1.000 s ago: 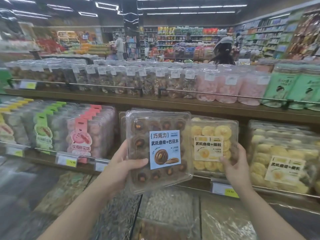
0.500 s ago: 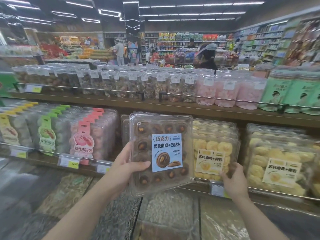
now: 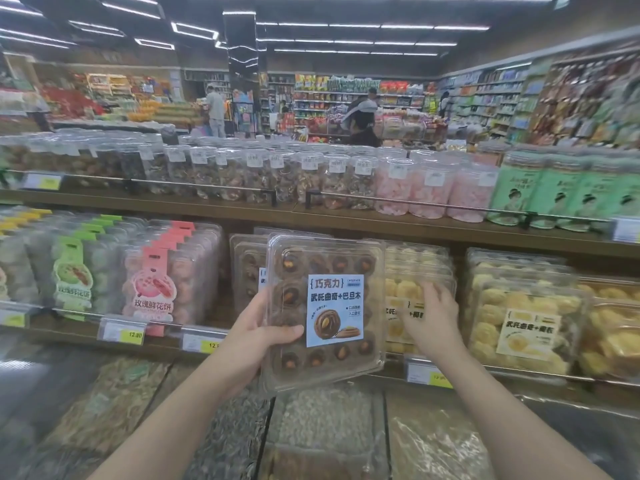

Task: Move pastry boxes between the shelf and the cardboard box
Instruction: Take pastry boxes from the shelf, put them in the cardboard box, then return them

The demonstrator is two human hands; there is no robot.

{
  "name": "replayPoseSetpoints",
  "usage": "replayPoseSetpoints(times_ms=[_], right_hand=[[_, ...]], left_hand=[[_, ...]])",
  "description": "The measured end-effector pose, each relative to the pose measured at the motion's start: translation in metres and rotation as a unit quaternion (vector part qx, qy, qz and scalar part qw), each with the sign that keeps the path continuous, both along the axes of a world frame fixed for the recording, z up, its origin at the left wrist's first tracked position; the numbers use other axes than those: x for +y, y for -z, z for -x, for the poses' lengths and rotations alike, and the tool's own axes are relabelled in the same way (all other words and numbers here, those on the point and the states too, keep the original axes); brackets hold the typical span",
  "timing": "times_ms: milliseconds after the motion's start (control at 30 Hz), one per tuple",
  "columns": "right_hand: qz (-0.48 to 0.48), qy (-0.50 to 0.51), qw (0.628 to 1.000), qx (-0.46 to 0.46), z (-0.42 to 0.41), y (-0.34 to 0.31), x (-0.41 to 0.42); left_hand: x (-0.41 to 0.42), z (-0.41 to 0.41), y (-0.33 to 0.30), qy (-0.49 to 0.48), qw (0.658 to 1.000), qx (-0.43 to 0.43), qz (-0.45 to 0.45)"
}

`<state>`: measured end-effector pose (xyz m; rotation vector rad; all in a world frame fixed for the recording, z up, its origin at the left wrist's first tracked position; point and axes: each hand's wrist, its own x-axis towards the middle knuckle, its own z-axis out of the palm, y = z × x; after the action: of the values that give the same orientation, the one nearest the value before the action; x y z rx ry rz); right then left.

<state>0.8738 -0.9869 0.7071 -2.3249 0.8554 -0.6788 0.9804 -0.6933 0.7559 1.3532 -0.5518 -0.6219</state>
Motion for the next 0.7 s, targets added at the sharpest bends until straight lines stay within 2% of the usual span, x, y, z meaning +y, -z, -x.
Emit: replayPoseSetpoints(times_ms=[67,233,333,500,700], right_hand=[[-0.027,-0.056,0.998,-0.023,-0.004,-0.016,0.012],[-0.262,-0.143,0.952,-0.064,-0.012,-0.050,0.055],[-0.262,-0.177,0.949,-0.010,-0.021,-0.048,0.073],[-0.246,-0.145,0.959,-0.006,-0.056,-0.028,0.087],[-0.194,-0.084,0.974,-0.084,-0.118,-0.003,0.116]], left_hand=[[0.004,-0.004,0.000,0.008,1.000,0.001,0.002],[0.015,-0.025,-0.001,0.042,0.999,0.023,0.009],[0.021,-0.045,0.002,0.066,0.998,0.021,-0.004],[0.031,-0.099,0.017,0.101,0.994,-0.007,-0.050],[0.024,-0.171,0.044,-0.007,0.990,-0.100,-0.101]])
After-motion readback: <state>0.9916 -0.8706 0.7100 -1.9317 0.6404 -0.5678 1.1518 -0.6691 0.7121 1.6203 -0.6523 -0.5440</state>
